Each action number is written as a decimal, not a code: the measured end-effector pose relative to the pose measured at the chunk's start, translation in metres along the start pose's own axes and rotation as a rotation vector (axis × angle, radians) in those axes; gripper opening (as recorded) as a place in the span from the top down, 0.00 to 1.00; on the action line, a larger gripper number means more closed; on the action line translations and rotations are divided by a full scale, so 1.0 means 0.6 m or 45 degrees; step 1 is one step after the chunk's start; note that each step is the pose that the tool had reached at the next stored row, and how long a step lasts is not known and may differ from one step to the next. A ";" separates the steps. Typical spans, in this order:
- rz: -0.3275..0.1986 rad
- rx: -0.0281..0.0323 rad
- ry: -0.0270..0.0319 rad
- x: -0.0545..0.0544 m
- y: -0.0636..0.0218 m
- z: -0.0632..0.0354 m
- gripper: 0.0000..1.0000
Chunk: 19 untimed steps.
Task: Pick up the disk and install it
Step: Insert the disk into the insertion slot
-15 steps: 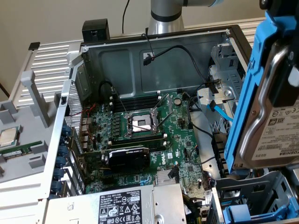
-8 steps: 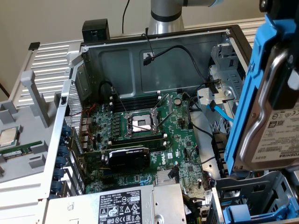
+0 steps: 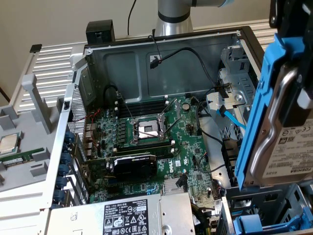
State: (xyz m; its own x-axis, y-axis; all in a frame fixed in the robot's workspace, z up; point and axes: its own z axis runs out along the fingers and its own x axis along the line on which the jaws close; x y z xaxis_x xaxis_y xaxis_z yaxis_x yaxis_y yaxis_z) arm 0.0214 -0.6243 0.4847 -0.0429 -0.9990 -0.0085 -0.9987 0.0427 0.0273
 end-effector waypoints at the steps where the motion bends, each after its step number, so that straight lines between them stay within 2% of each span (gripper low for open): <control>1: 0.000 0.0003 0.0002 0.000 0.000 0.002 0.63; 4: 0.000 0.0011 0.0000 0.001 0.000 0.008 0.63; 11: -0.029 0.0054 0.0007 0.002 0.000 0.011 0.63; 19: -0.032 0.0064 0.0007 0.006 -0.001 0.020 0.63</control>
State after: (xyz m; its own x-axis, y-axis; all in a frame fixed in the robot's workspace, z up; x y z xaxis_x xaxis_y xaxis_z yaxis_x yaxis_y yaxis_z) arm 0.0214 -0.6277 0.4729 -0.0178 -0.9998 -0.0086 -0.9996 0.0176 0.0220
